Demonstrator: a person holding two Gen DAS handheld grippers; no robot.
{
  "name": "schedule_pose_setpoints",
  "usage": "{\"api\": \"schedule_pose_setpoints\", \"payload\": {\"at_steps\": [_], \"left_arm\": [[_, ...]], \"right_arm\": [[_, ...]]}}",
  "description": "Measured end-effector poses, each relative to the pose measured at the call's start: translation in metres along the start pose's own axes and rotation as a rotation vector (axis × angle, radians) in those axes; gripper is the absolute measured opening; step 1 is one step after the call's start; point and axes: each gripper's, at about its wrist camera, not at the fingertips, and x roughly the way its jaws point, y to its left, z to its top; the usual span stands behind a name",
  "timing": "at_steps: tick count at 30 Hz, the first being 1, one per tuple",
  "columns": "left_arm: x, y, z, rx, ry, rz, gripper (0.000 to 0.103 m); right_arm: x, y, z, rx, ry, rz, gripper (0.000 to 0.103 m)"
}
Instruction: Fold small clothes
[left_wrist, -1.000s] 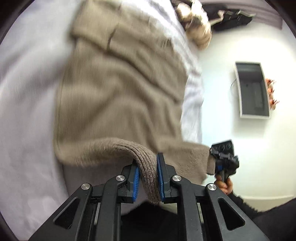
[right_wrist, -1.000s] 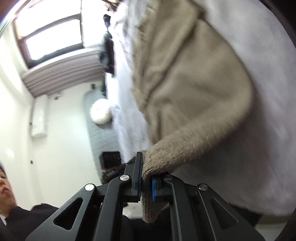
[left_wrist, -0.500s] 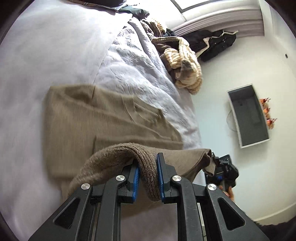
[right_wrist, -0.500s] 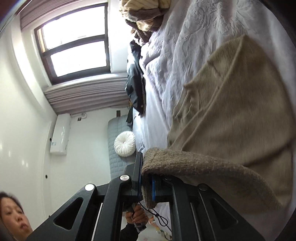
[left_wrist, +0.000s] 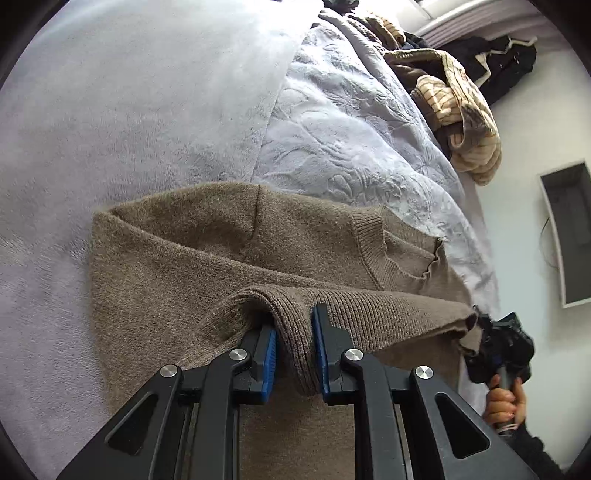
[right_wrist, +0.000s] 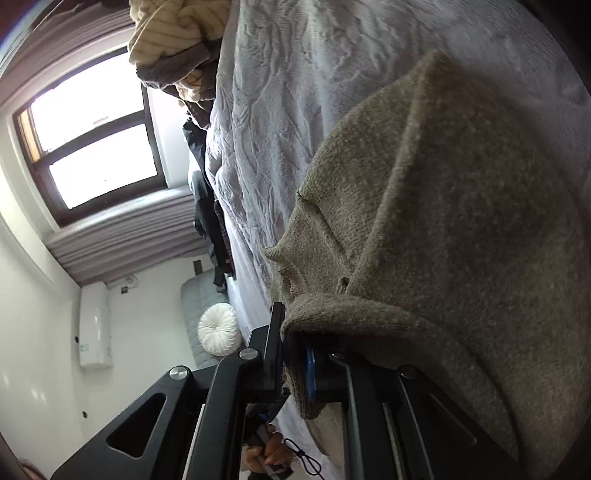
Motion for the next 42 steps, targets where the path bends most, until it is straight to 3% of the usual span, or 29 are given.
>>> {"api": "schedule_pose_setpoints", "payload": {"at_steps": [3,4,5,7,8,12,14,16,18,22,24,26,30,32,35,38,42], "left_arm": [[-0.016,-0.017,-0.002,0.061,-0.038,0.036,0.02],[-0.02,-0.021,-0.002,0.072,-0.041,0.038,0.029],[-0.023,-0.024,-0.001,0.077,-0.043,0.04,0.054],[-0.037,-0.031,0.003,0.098,-0.105,0.08,0.093],[-0.046,-0.035,0.004,0.113,-0.149,0.098,0.095],[-0.058,-0.039,0.011,0.153,-0.163,0.133,0.095],[-0.054,-0.039,0.009,0.186,-0.137,0.141,0.095],[-0.042,-0.044,0.005,0.216,-0.101,0.122,0.095],[-0.024,-0.047,0.0,0.225,-0.058,0.128,0.095],[0.006,-0.044,0.0,0.219,-0.073,0.23,0.095],[0.018,-0.034,0.005,0.188,-0.085,0.302,0.095],[0.022,-0.017,0.012,0.144,-0.096,0.351,0.095],[0.013,0.007,0.019,0.102,-0.118,0.364,0.095],[0.006,0.014,0.021,0.104,-0.124,0.395,0.095],[-0.001,0.03,0.024,0.084,-0.122,0.457,0.095],[-0.009,0.049,0.025,0.005,-0.121,0.418,0.095],[-0.022,0.063,0.02,-0.027,-0.123,0.493,0.095]], "right_arm": [[-0.009,0.004,0.0,0.007,-0.018,0.031,0.019],[-0.014,0.009,0.001,-0.005,-0.03,0.038,0.029],[-0.018,0.014,0.003,-0.016,-0.04,0.042,0.045],[-0.023,0.025,0.005,-0.042,-0.059,0.061,0.053],[-0.027,0.031,0.007,-0.059,-0.067,0.067,0.053],[-0.028,0.056,0.003,-0.136,-0.062,0.024,0.051],[-0.023,0.066,-0.005,-0.202,-0.035,-0.034,0.036],[-0.01,0.072,-0.013,-0.272,0.012,-0.103,0.028],[0.004,0.074,-0.019,-0.325,0.045,-0.196,0.028],[0.033,0.07,-0.021,-0.408,0.025,-0.392,0.028],[0.036,0.068,-0.015,-0.415,-0.017,-0.435,0.028],[0.03,0.063,-0.007,-0.397,-0.07,-0.446,0.024],[0.011,0.059,0.005,-0.358,-0.135,-0.44,0.024],[-0.004,0.06,0.009,-0.362,-0.185,-0.505,0.025],[-0.023,0.058,0.012,-0.31,-0.211,-0.473,0.026],[-0.034,0.059,0.004,-0.326,-0.211,-0.485,0.028],[-0.038,0.061,-0.007,-0.355,-0.208,-0.506,0.028]]}}
